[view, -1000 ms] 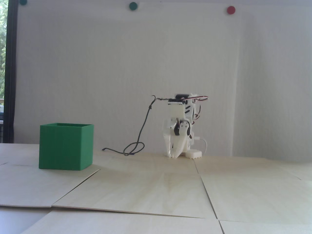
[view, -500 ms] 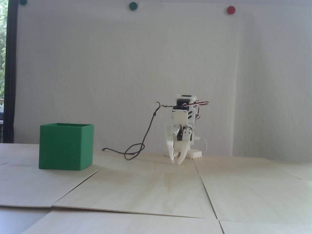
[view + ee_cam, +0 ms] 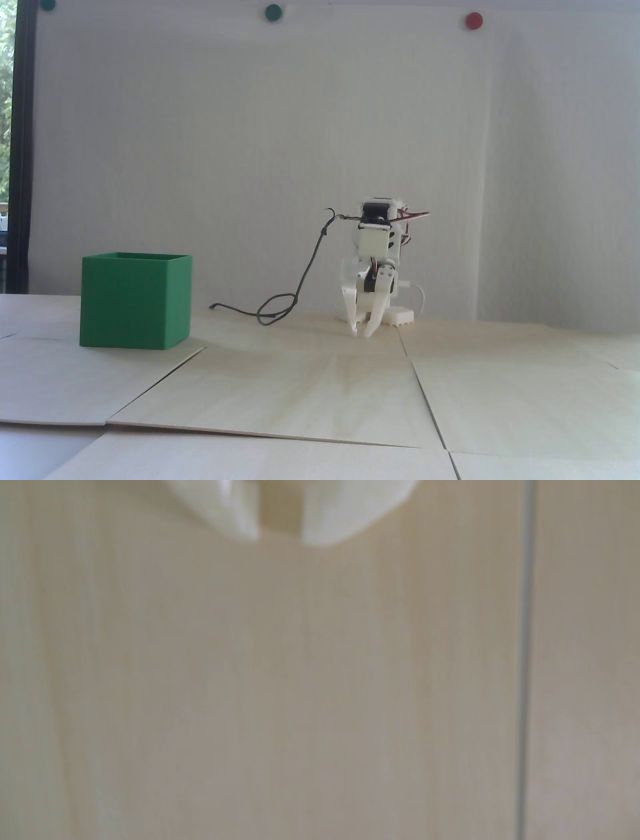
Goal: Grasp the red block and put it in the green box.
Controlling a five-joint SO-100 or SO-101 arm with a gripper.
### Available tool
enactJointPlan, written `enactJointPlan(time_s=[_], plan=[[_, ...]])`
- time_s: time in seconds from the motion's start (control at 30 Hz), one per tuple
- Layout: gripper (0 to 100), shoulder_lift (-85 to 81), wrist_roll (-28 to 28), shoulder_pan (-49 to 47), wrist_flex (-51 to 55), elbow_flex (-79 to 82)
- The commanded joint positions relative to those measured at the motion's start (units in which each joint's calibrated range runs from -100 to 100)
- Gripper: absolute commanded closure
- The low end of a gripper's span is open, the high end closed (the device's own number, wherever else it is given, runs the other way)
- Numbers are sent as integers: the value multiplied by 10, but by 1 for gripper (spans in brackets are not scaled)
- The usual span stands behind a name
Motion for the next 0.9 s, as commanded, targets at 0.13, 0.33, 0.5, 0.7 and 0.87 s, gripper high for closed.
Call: enactJointPlan(time_s=[0.13,0.33,0.5,0.7,0.87], plan=[[97,-5,0,-2,101,7],[97,-6,1,-1,108,7],[97,-6,1,-1,108,7],[97,-6,1,-1,108,7],[97,-6,1,-1,108,7]])
